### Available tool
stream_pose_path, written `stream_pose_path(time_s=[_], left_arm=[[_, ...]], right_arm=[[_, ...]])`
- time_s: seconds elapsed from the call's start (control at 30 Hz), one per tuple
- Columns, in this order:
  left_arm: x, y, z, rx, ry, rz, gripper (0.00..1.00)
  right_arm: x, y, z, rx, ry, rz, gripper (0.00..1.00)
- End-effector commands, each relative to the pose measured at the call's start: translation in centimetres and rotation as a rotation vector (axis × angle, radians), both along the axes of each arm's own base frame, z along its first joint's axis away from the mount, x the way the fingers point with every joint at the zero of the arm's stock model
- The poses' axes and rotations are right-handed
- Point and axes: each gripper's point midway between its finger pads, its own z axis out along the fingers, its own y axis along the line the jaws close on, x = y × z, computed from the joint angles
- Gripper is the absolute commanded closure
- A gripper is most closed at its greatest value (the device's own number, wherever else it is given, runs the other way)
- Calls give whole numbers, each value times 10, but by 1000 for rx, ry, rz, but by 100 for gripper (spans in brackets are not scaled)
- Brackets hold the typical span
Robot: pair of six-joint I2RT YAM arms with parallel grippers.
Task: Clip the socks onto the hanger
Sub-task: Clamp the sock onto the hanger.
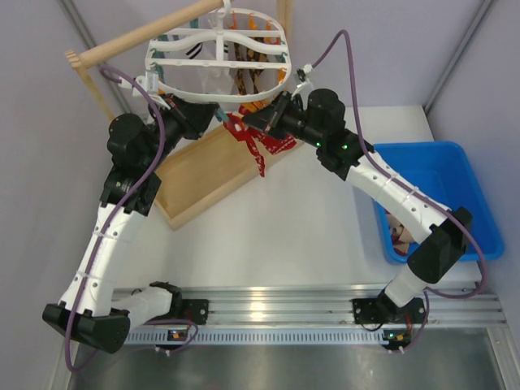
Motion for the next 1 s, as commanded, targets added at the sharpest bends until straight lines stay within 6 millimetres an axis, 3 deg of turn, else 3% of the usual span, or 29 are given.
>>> stream_pose_path(time_s=[0.0, 0.3, 0.73, 0.97], left_arm=[[-2, 6, 15, 5, -51, 25, 100], [7, 10, 6, 39, -18, 65, 100], [10, 9, -1, 38, 5, 65, 100], [11, 9, -4, 39, 10, 65, 100]], right_arm=[[2, 1, 28, 82, -34, -1, 100], [-2, -2, 50, 109, -90, 1, 100], [-13, 6, 55, 148, -58, 60, 100], [-17, 9, 73, 199, -73, 83, 100]])
